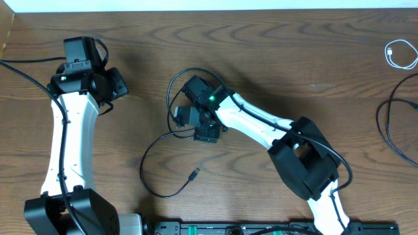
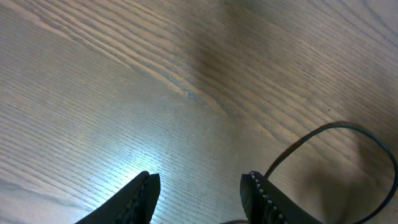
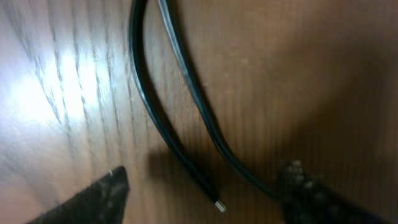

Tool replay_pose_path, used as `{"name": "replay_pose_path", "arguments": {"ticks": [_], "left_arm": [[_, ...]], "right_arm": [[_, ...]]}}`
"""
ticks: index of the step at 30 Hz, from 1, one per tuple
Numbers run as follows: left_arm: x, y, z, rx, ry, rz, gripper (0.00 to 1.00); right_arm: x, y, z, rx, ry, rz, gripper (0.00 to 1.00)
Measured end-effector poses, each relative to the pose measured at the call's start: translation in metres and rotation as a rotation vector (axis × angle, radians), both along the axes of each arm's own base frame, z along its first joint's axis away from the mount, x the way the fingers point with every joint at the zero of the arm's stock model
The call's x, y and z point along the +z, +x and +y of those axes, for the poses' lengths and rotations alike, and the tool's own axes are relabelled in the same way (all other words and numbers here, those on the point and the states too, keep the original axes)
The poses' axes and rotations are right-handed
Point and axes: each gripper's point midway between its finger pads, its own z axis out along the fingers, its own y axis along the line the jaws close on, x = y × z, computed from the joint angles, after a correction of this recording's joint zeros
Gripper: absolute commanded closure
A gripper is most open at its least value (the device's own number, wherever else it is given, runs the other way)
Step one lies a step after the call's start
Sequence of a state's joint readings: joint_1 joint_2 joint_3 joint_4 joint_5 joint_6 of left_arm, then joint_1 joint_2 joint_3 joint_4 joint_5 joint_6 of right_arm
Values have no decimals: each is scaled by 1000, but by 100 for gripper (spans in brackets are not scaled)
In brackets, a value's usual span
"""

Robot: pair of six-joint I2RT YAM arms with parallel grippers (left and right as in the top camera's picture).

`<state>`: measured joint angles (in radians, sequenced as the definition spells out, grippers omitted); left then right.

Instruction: Untangle cables

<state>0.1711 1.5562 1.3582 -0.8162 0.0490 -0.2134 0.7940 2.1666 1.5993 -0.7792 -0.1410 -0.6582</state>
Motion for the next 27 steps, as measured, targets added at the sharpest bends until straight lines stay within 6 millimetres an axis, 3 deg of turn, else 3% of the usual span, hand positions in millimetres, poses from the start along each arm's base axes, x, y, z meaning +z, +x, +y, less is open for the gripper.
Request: {"name": "replay_pose_path", "arguments": {"ticks": [8, 13, 15, 17, 23, 27], "left_arm": [[0, 0, 0, 0, 0, 0, 52], [0, 0, 0, 0, 0, 0, 52], [0, 0, 0, 0, 0, 0, 53], [0, 0, 0, 0, 0, 0, 53], [0, 0, 0, 0, 0, 1, 52], [0, 0, 0, 0, 0, 2, 53]], "right_arm": [[-11, -1, 1, 132, -15, -23, 31], [-11, 3, 5, 149, 0, -47, 47], [-11, 3, 5, 153, 1, -46, 67], [-11, 3, 5, 155, 2, -49, 76], [-12, 5, 3, 156, -13, -58, 78], [-13, 9, -17, 129, -115, -84, 81]]}}
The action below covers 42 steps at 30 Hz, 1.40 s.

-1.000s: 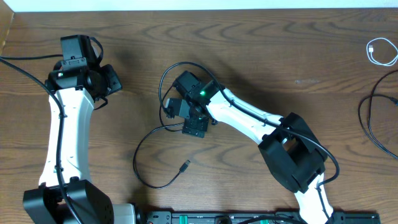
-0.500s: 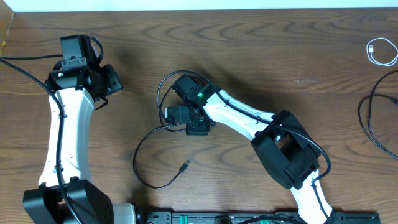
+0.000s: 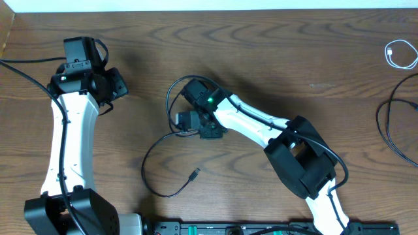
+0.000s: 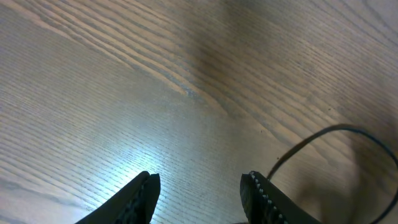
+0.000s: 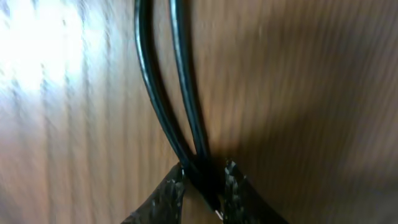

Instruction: Untangle cables

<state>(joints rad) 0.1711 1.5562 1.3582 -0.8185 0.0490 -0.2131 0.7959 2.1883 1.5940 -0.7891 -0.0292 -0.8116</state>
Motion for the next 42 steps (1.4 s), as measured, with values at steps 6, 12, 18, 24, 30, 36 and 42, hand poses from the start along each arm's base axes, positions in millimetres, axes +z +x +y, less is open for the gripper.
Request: {"name": "replay_pose_path", "arguments": {"ticks": [6, 12, 18, 24, 30, 36, 42], "left_arm": [[0, 0, 0, 0, 0, 0, 52], [0, 0, 0, 0, -1, 0, 52], [0, 0, 0, 17, -9, -2, 53], [0, 0, 0, 22, -12, -1, 52], [0, 0, 0, 23, -13, -2, 53], [0, 0, 0, 23, -12, -1, 53], [0, 0, 0, 23, -12, -1, 52]], "right_arm": [[-1, 5, -23, -139, -59, 14, 79], [-1, 29, -65, -379, -8, 123, 67], [3, 60, -108, -662, 127, 248, 70], [9, 75, -133, -909, 254, 385, 32], [17, 71, -120, -950, 316, 466, 13], [21, 71, -114, -954, 331, 483, 2], [29, 67, -113, -969, 313, 526, 1]]}}
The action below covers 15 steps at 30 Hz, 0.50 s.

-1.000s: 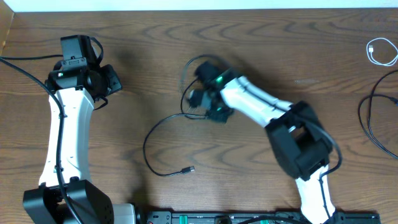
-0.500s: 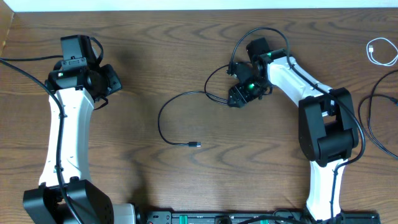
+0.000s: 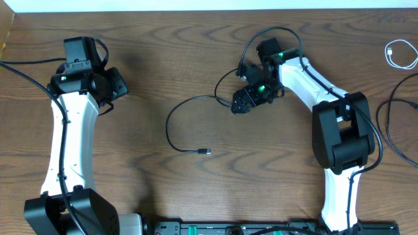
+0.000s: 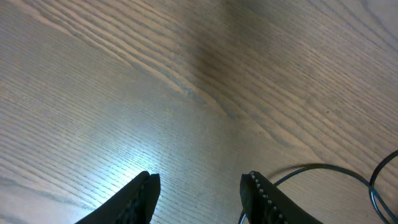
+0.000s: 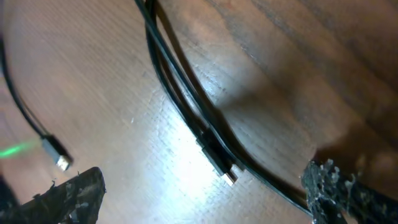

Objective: Untangle cables
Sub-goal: 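Adjust the black cable loop at center with the right gripper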

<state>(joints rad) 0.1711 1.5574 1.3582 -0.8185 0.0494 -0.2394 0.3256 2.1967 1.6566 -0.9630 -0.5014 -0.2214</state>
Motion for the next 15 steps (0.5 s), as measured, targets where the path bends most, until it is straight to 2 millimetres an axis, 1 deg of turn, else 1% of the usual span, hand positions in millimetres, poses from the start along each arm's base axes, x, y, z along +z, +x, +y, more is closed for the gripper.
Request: {"name": "replay_pose_path", "arguments": {"ticks": [3, 7, 9, 13, 15], "left_arm": [[0, 0, 0, 0, 0, 1, 53], [0, 0, 0, 0, 0, 1, 53], [0, 0, 0, 0, 0, 0, 52], [0, 0, 0, 0, 0, 1, 52], [0, 0, 0, 0, 0, 0, 53]], "right_arm": [[11, 3, 1, -3, -8, 15, 1], [38, 20, 2, -3, -23, -39, 1], [47, 28, 5, 4, -43, -84, 1], [42, 26, 10, 87, -81, -135, 1], [34, 20, 15, 168, -122, -170, 1]]}}
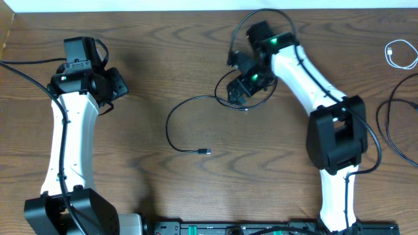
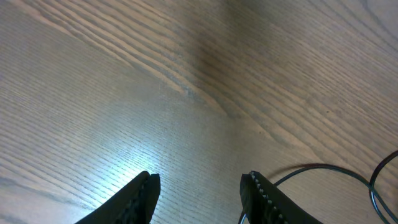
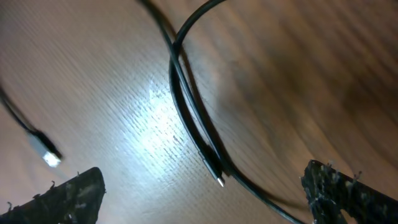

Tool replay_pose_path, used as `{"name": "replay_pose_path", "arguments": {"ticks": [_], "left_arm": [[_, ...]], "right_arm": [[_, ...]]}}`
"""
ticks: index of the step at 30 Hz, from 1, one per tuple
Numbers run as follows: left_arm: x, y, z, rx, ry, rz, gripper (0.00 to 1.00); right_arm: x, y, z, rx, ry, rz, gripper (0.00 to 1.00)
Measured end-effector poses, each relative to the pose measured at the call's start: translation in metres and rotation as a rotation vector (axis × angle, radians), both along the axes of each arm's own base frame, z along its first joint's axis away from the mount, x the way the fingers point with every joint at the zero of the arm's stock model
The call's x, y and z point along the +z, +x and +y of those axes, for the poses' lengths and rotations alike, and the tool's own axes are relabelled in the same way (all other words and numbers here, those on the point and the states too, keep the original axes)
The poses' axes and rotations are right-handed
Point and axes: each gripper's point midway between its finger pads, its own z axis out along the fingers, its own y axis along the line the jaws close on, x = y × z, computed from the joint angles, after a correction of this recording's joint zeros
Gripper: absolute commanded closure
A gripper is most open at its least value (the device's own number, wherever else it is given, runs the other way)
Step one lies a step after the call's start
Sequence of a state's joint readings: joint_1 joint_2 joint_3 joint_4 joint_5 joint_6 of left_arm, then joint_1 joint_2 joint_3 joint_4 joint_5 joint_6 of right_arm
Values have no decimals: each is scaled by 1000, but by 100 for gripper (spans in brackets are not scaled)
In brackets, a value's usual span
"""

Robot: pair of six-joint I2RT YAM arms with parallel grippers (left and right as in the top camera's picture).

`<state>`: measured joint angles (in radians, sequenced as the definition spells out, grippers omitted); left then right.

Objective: Untangle cables
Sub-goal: 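Adjust the black cable loop at center with the right gripper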

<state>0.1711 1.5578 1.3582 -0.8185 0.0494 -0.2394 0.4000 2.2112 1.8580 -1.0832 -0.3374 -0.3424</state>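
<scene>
A thin black cable point(image 1: 171, 117) lies on the wooden table. It runs from a USB plug point(image 1: 204, 152) round a wide bend up to a loop under my right arm. My right gripper point(image 1: 236, 91) hovers open over that loop. In the right wrist view the gripper point(image 3: 208, 199) has two crossing strands and the cable's bare tip point(image 3: 217, 179) lying between its fingers, with the plug point(image 3: 45, 153) off to the left. My left gripper point(image 2: 199, 202) is open over bare wood at the far left, with a stretch of the cable point(image 2: 323, 168) at the lower right of its view.
A coiled white cable point(image 1: 400, 53) lies at the back right corner. Another black cable point(image 1: 385, 124) curves along the right edge. A black equipment bar point(image 1: 261, 228) runs along the front edge. The left arm point(image 1: 68, 137) stretches down the left side.
My right gripper, still open, has shifted a little up and to the left over the cable loop. The loop under it has bent slightly. The left arm has not moved.
My right gripper was open over two strands of the cable at the table's centre. Then it was shut on both strands. Later it stood open at the back right of centre, with the cable drawn out that way and lying wider. It hovers open there now.
</scene>
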Motion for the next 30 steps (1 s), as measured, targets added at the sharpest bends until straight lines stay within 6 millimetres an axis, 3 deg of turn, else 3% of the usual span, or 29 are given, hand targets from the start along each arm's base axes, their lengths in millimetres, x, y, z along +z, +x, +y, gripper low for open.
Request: {"name": "replay_pose_path", "arguments": {"ticks": [7, 12, 18, 24, 29, 30], "left_arm": [[0, 0, 0, 0, 0, 0, 52], [0, 0, 0, 0, 0, 0, 53], [0, 0, 0, 0, 0, 0, 52], [0, 0, 0, 0, -1, 0, 53], [0, 0, 0, 0, -1, 0, 52], [0, 0, 0, 0, -1, 0, 52]], "right_arm": [[-25, -26, 24, 249, -125, -85, 1], [-40, -32, 24, 288, -149, -93, 4], [-58, -37, 17, 305, -170, -94, 25], [-60, -30, 20, 303, -163, -145, 39], [-62, -31, 16, 304, -174, -156, 61], [-62, -31, 15, 303, -178, -155, 70]]}}
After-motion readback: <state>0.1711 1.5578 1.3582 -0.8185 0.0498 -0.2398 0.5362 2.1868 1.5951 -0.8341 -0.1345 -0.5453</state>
